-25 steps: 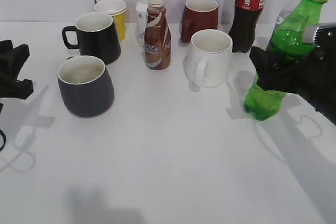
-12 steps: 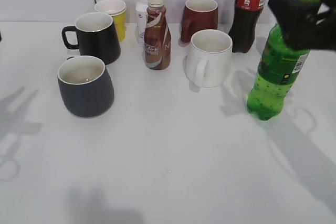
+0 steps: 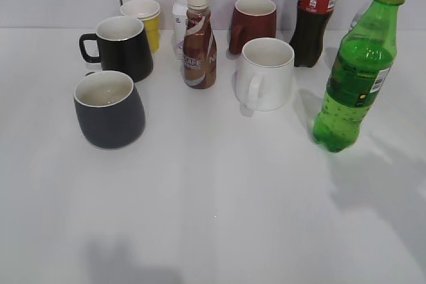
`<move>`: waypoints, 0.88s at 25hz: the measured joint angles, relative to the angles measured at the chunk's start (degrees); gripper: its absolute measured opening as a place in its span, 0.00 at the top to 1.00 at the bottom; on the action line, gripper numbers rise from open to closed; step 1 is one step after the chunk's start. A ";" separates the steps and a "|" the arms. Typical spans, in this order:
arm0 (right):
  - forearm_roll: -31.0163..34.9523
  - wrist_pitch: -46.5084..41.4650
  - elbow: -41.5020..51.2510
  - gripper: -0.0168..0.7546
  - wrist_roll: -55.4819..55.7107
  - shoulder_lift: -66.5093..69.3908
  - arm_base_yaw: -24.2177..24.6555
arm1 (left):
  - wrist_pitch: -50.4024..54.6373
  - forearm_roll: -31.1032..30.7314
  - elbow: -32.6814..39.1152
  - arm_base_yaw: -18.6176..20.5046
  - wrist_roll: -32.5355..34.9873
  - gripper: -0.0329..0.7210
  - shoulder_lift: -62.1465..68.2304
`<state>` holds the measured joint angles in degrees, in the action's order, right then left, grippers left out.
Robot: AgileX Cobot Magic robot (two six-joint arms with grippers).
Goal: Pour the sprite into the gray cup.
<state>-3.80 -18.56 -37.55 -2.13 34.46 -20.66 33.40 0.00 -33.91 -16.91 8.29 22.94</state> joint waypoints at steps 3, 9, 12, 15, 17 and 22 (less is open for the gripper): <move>2.70 -18.98 -0.06 0.20 0.00 -8.42 0.00 | 12.40 -0.82 -0.15 0.00 -2.83 0.64 -5.43; 3.80 -47.70 0.25 0.22 0.14 -23.59 0.00 | 31.32 -6.37 -0.22 0.00 -9.97 0.64 -18.27; 3.80 -50.34 2.82 0.22 0.37 -30.54 0.00 | 35.85 -8.15 0.55 0.00 -11.47 0.64 -23.16; 3.80 -50.84 6.01 0.22 0.15 -34.59 0.00 | 35.65 -8.46 1.21 0.24 -11.64 0.64 -23.39; 2.98 -48.02 6.76 0.22 0.15 -34.83 0.00 | 31.69 -7.60 2.46 0.32 -11.64 0.64 -23.39; 3.80 -42.12 8.86 0.22 0.66 -33.10 0.00 | 27.95 -5.88 4.21 0.32 -11.47 0.64 -22.77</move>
<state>0.00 -60.69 -28.70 -1.47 1.36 -20.66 61.35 -5.88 -29.70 -16.60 -3.18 0.17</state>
